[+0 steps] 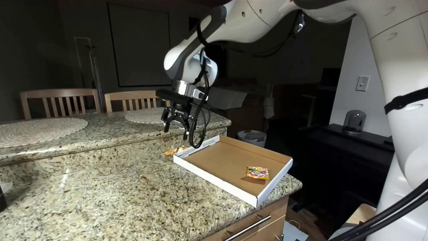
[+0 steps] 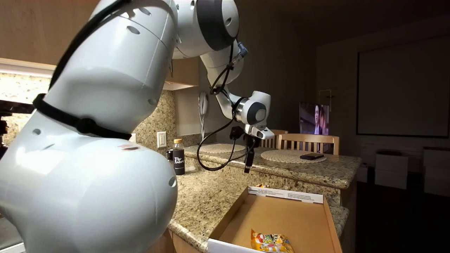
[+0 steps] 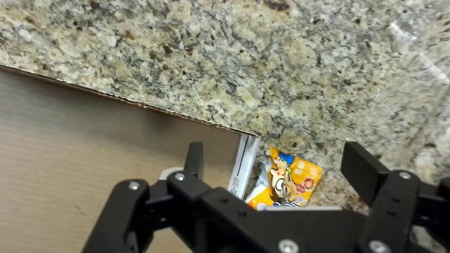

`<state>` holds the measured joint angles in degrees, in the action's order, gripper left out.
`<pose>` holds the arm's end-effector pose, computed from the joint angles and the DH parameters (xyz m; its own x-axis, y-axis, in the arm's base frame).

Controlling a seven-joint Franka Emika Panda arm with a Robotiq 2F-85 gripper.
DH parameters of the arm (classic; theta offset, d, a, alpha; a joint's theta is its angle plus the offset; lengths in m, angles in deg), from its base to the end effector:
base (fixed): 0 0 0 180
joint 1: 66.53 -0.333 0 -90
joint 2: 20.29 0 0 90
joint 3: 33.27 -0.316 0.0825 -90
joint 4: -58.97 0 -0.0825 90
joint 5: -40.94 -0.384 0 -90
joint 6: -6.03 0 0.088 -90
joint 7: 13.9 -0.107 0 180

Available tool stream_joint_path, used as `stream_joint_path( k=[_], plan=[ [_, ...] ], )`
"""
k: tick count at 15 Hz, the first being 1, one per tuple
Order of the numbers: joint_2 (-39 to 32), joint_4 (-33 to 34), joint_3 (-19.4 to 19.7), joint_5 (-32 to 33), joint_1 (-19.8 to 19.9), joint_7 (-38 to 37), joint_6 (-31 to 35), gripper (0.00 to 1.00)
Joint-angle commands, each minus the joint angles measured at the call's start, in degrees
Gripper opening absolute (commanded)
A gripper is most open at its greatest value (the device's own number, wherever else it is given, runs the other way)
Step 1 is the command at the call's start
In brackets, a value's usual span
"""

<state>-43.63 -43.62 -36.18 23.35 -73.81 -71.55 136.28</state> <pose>0.6456 0.1209 0.3333 0.5253 -0.8277 -0.1976 -0.8493 -0.4958 -0.1812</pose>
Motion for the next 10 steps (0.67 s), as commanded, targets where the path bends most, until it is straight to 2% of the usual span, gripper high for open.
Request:
stream_joint_path(
  k=[1,7,9,10],
  plan=[
    [-4.43,4.51,1.05,2.89,-0.82,-1.16,-4.41,1.0],
    [-9.97,9.17,2.35,7.17,-2.45,-1.72,-9.99,1.0],
    [-11.56,9.95,2.82,7.94,-2.96,-1.64,-7.68,1.0],
    [-12.08,9.96,2.92,7.68,-3.01,-1.27,-4.22,1.0]
  ],
)
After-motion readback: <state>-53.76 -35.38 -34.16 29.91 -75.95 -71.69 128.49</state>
